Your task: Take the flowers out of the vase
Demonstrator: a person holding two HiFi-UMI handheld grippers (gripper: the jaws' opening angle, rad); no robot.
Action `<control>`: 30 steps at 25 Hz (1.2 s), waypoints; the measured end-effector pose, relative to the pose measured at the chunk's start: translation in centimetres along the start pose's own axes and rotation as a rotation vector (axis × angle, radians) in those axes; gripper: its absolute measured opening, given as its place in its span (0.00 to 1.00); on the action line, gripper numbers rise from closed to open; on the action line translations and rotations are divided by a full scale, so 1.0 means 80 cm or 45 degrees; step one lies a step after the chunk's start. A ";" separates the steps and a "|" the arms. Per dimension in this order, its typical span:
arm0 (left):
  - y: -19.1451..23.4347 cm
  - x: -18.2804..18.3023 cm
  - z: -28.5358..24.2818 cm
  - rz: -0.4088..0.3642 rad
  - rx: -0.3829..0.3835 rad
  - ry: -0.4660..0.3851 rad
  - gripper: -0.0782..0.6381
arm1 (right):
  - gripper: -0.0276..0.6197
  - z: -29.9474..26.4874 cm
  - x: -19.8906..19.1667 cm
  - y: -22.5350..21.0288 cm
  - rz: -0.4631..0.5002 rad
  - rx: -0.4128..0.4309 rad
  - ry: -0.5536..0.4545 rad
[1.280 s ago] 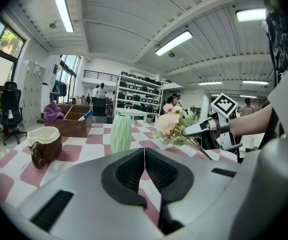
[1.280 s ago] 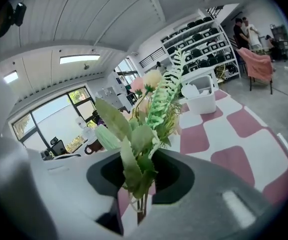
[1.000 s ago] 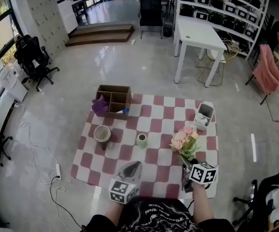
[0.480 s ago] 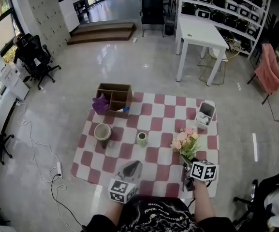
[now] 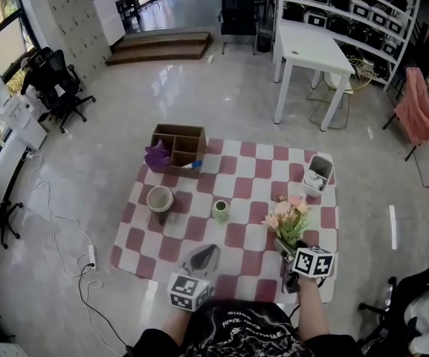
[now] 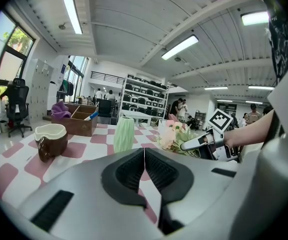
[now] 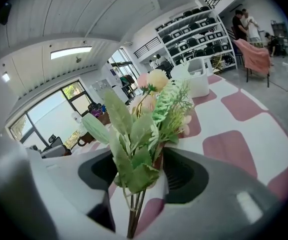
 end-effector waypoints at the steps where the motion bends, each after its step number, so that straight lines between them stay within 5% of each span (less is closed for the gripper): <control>1: -0.001 0.000 0.001 -0.001 0.001 -0.001 0.13 | 0.46 0.000 0.000 0.001 -0.004 0.002 -0.005; 8: -0.003 -0.006 0.012 0.008 0.015 0.001 0.13 | 0.60 0.019 -0.002 0.003 -0.062 -0.013 -0.068; 17: -0.010 -0.022 0.021 0.015 0.031 0.014 0.13 | 0.71 0.028 -0.026 -0.018 0.062 -0.311 0.137; 30: -0.028 -0.022 0.037 0.018 0.058 -0.001 0.13 | 0.77 0.055 -0.023 0.004 0.124 -0.226 0.039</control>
Point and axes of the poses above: the fingertips, and each gripper's own axes: z backward along the fingers, y to its left, x out of its top, the point moved 6 cm from there along z, backward along the fingers, and after that the axes turned 3 degrees about x, right-handed, at the moved point
